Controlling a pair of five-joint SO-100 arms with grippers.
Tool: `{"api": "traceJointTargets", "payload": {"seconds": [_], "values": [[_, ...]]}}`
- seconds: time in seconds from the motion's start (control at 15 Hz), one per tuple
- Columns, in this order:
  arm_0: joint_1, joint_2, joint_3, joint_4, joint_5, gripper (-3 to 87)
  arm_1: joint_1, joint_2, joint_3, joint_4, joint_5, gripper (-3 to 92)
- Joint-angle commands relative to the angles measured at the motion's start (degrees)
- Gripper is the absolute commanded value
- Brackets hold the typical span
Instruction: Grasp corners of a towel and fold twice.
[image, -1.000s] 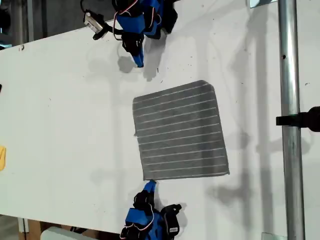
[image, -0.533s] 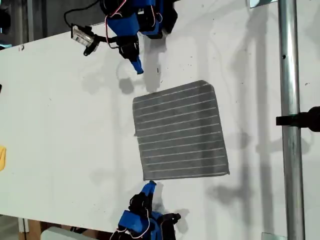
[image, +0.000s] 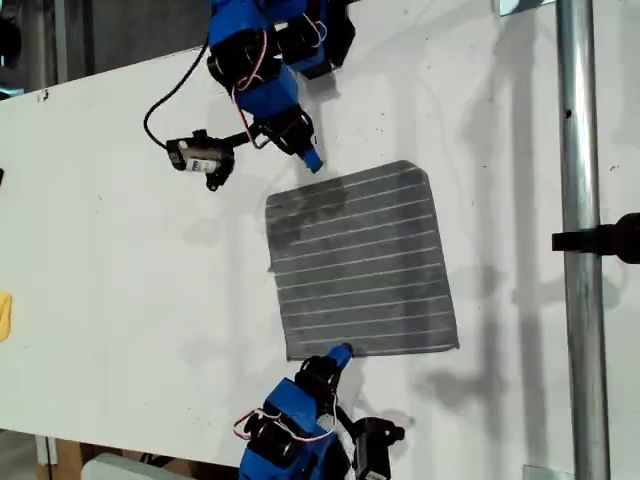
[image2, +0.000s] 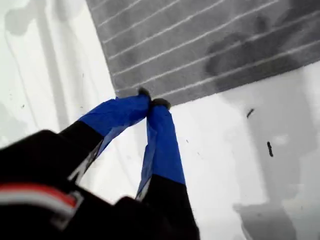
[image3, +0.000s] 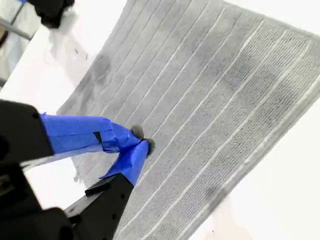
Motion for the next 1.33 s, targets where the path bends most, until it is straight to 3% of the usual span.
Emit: {"api": "traceJointTargets", "payload": {"seconds": [0.0, 0.13, 0.27, 0.33, 0.4, 0.53, 0.8, 1.27], "values": [[4.7, -5.5, -9.6, 0.7, -0.4, -3.0, -4.3, -11.0, -12.5, 1.1, -5.3, -0.3], [8.4, -11.5, -16.9, 2.7, 0.9, -3.0, -6.4, -18.5, -19.0, 3.3, -6.5, -0.3], [10.5, -11.7, -17.7, 2.1, 4.2, -0.3, -8.0, -20.5, -20.5, 3.5, -6.6, 12.6], [11.4, -11.2, -17.8, 1.9, 4.2, 11.7, -8.4, -20.5, -20.3, 3.6, -7.2, 19.8], [11.8, -10.9, -17.8, 2.3, 3.7, 17.3, -9.1, -20.8, -20.3, 4.0, -8.0, 24.9], [11.9, -10.7, -17.8, 2.4, 4.2, 19.8, -10.1, -23.0, -20.2, 6.9, -8.9, 32.9], [12.0, -11.2, -17.6, 2.3, 5.4, 23.5, -13.0, -34.2, -21.2, 8.1, -9.1, 38.4], [11.6, -11.3, -13.8, 2.0, 1.1, 22.4, -14.1, -50.4, -22.9, 2.3, -5.7, 36.2]]}}
